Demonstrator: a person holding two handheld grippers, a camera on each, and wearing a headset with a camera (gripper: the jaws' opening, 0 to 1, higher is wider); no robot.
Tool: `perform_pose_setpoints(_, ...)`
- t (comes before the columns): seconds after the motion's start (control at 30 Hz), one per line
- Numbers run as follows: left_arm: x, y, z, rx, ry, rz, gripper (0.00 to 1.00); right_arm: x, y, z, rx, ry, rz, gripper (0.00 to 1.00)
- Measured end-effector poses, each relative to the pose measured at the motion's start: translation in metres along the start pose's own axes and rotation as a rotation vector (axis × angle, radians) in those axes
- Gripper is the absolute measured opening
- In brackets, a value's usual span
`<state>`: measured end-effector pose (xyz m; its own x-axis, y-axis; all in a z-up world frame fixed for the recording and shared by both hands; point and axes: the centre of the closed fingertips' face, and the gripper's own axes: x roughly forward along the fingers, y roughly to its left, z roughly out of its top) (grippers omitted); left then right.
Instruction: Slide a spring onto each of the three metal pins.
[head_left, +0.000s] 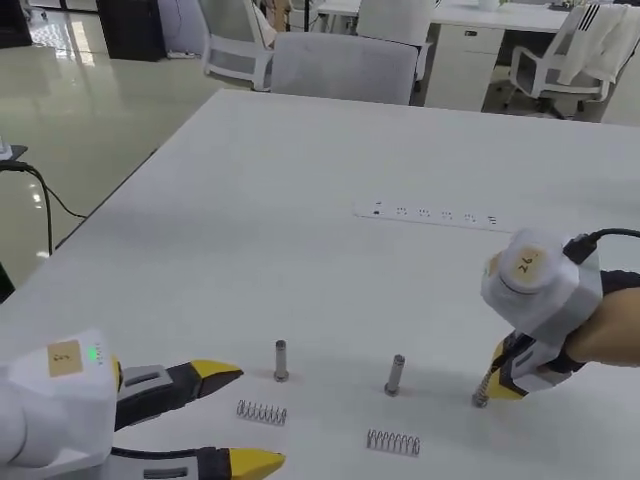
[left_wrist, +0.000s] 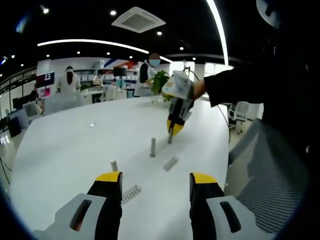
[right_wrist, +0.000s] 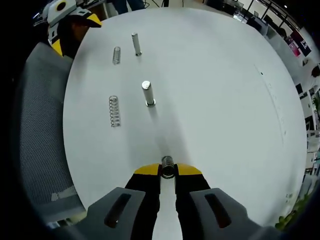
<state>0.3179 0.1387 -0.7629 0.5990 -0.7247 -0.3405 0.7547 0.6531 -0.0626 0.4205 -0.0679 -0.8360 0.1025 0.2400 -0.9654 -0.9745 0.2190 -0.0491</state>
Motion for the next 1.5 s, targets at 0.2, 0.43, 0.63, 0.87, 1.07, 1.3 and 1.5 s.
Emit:
perform_pose_setpoints(0.2,0.001,-0.001,0.0,-0.001,-0.002,-0.003,0.48,0.004,0.004,0.01,-0.014,0.001,0.006,0.08)
perform_pose_setpoints(0.43,0.0,-0.001,0.0,0.0,-0.003,-0.003,0.49,0.008,0.005,0.01,-0.022,0.012,0.003,0.08)
perform_pose_setpoints(0.63,0.0,-0.001,0.0,0.0,-0.004,-0.004,0.49,0.009,0.005,0.011,-0.024,0.006,0.0,0.08)
perform_pose_setpoints(0.87,0.0,-0.001,0.001,0.0,-0.006,-0.005,0.49,0.01,0.005,0.013,-0.036,-0.004,0.0,0.09)
perform_pose_setpoints(1.07,0.0,-0.001,0.0,-0.002,-0.006,-0.004,0.49,0.01,0.006,0.013,-0.034,-0.009,0.005,0.14)
perform_pose_setpoints(1.3,0.0,-0.001,0.0,-0.001,-0.007,-0.005,0.49,0.007,0.007,0.012,-0.035,-0.018,0.002,0.19)
perform_pose_setpoints(1.5,0.0,-0.001,0.0,-0.004,-0.006,-0.005,0.49,0.002,0.006,0.009,-0.019,-0.035,-0.005,0.2)
